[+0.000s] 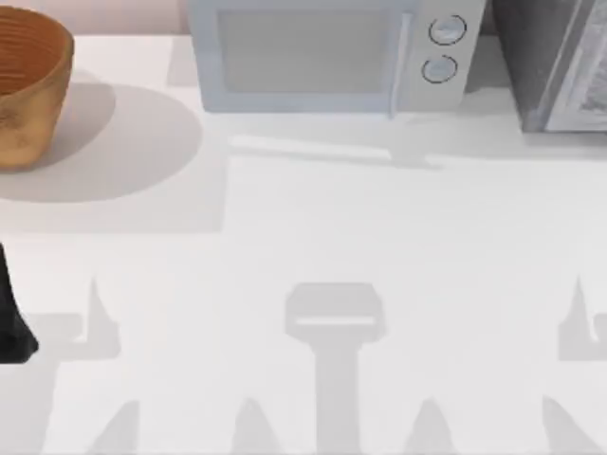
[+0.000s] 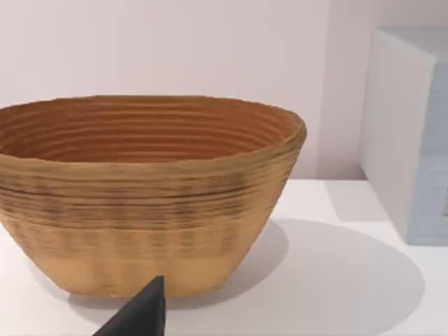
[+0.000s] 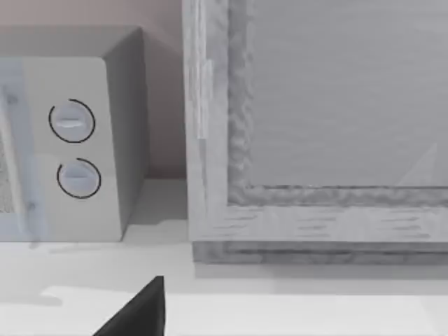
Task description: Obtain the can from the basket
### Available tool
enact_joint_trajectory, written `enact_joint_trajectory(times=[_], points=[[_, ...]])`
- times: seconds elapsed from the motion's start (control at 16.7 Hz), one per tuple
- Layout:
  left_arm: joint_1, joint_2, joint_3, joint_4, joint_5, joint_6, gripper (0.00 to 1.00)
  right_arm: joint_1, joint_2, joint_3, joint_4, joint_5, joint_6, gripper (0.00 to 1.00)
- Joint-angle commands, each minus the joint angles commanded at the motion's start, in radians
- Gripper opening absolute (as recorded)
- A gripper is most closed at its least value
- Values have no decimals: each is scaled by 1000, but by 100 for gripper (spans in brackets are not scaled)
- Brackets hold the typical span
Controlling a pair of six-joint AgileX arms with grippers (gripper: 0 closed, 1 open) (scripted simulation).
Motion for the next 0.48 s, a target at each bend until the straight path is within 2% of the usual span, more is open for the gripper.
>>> enact_joint_trajectory(times=[0.24, 0.48], points=[[1, 25, 23, -11, 0, 2, 100, 0, 0, 0, 0, 0, 0, 100], [8, 177, 176, -80, 5, 15, 100, 0, 0, 0, 0, 0, 0, 100]])
